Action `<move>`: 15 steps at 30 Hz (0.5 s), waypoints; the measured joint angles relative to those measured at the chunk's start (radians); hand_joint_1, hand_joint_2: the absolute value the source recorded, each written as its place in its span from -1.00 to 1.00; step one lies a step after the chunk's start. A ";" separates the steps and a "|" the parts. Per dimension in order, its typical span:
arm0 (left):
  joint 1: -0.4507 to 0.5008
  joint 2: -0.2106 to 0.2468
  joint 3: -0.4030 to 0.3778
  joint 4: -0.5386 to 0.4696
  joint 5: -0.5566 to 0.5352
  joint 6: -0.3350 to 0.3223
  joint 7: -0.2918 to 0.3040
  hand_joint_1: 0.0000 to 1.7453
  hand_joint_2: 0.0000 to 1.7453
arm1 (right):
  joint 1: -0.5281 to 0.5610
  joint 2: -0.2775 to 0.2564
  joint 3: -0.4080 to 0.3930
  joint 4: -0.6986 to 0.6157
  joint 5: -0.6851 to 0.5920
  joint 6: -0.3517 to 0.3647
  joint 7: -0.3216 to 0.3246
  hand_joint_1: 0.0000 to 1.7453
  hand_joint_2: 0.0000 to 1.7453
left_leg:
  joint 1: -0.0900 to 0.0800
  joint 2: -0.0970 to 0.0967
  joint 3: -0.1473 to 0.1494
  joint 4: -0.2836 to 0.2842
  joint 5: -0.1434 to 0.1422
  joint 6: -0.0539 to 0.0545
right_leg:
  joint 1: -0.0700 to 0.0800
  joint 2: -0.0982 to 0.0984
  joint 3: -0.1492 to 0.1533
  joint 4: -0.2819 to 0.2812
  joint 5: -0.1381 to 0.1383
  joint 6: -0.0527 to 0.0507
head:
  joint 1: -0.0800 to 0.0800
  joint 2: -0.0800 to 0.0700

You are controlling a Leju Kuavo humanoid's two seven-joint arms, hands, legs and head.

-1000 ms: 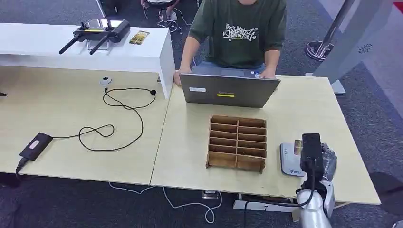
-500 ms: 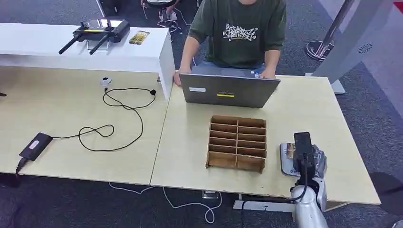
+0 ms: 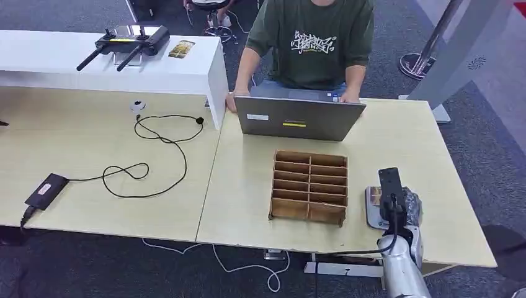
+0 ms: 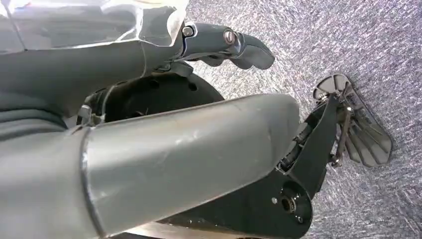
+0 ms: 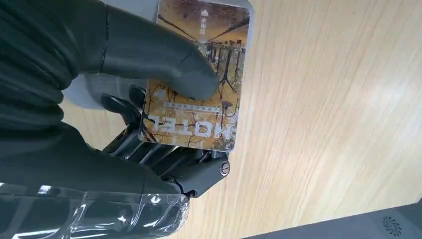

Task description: Pass the card to the sensor for recognition and then transmit it.

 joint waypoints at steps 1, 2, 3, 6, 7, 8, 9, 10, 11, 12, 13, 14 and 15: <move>0.000 0.000 -0.001 0.000 0.000 0.000 0.001 -1.00 -1.00 | -0.002 -0.002 0.000 0.004 0.000 0.007 0.003 1.00 1.00 | 0.000 0.000 0.000 0.000 0.000 0.000 | 0.000 0.000 0.000 0.000 0.000 0.000 | 0.000 0.000; 0.000 0.000 -0.001 0.000 0.000 0.000 0.002 -1.00 -1.00 | -0.005 -0.005 0.000 0.007 0.000 0.009 0.007 1.00 1.00 | 0.000 0.000 0.000 0.000 0.000 0.000 | 0.000 0.000 0.000 0.000 0.000 0.000 | 0.000 0.000; 0.000 0.000 -0.002 0.000 0.000 0.000 0.003 -1.00 -1.00 | -0.008 -0.007 0.000 0.010 0.001 0.014 0.012 1.00 1.00 | 0.000 0.000 0.000 0.000 0.000 0.000 | 0.000 0.000 0.000 0.000 0.000 0.000 | 0.000 0.000; -0.001 0.000 -0.004 0.000 0.000 0.000 0.005 -1.00 -1.00 | -0.014 -0.016 0.000 0.019 0.003 0.040 0.029 1.00 1.00 | 0.000 0.000 0.000 0.000 0.000 0.000 | 0.000 0.000 0.000 0.000 0.000 0.000 | 0.000 0.000; -0.001 0.000 -0.007 0.000 0.000 0.000 0.006 -1.00 -1.00 | -0.015 -0.019 0.000 0.023 0.003 0.044 0.031 1.00 1.00 | 0.000 0.000 0.000 0.000 0.000 0.000 | 0.000 0.000 0.000 0.000 0.000 0.000 | 0.000 0.000; -0.001 0.000 -0.012 0.000 0.000 0.000 0.006 -1.00 -1.00 | -0.017 -0.022 0.000 0.026 0.003 0.049 0.032 1.00 1.00 | 0.000 0.000 0.001 0.000 0.000 0.000 | 0.000 0.000 0.000 0.000 0.000 0.000 | 0.000 0.000; -0.001 0.000 -0.015 0.000 0.000 0.000 0.007 -1.00 -1.00 | -0.019 -0.025 0.000 0.029 0.003 0.053 0.033 1.00 1.00 | 0.000 0.000 0.001 0.000 0.000 0.000 | 0.000 0.000 0.001 0.000 0.000 0.000 | 0.000 0.000; -0.001 0.000 -0.018 0.000 0.000 0.000 0.008 -1.00 -1.00 | -0.019 -0.027 0.000 0.035 -0.001 0.057 0.032 1.00 1.00 | 0.000 0.000 0.001 0.000 0.000 0.000 | 0.000 0.000 0.001 0.000 0.000 0.000 | 0.000 0.000; -0.001 0.000 -0.018 0.000 0.000 0.000 0.008 -1.00 -1.00 | -0.020 -0.027 0.000 0.036 -0.003 0.058 0.032 1.00 1.00 | 0.000 0.000 0.001 0.000 0.000 0.000 | 0.000 0.000 0.001 0.000 0.000 0.000 | 0.000 0.000; -0.001 0.000 -0.019 0.000 0.000 0.000 0.008 -1.00 -1.00 | -0.020 -0.030 0.000 0.038 -0.003 0.058 0.032 1.00 1.00 | 0.000 0.000 0.001 0.000 0.000 0.000 | 0.000 0.000 0.001 0.000 0.000 0.000 | 0.000 0.000; -0.001 0.000 -0.019 0.000 0.000 0.000 0.008 -1.00 -1.00 | -0.020 -0.031 0.000 0.039 -0.003 0.058 0.032 1.00 1.00 | 0.000 0.000 0.001 0.000 0.000 0.000 | 0.000 0.000 0.001 0.000 0.000 0.000 | 0.000 0.000; -0.001 0.000 -0.019 0.000 0.000 0.000 0.008 -1.00 -1.00 | -0.020 -0.032 0.000 0.039 -0.003 0.059 0.032 1.00 1.00 | 0.000 0.000 0.001 0.000 0.000 0.000 | 0.000 0.000 0.001 0.000 0.000 0.000 | 0.000 0.000; -0.001 0.000 -0.019 0.000 0.000 0.000 0.008 -1.00 -1.00 | -0.020 -0.033 0.000 0.039 -0.004 0.059 0.032 1.00 1.00 | 0.000 0.000 0.001 0.000 0.000 0.000 | 0.000 0.000 0.001 0.000 0.000 0.000 | 0.000 0.000</move>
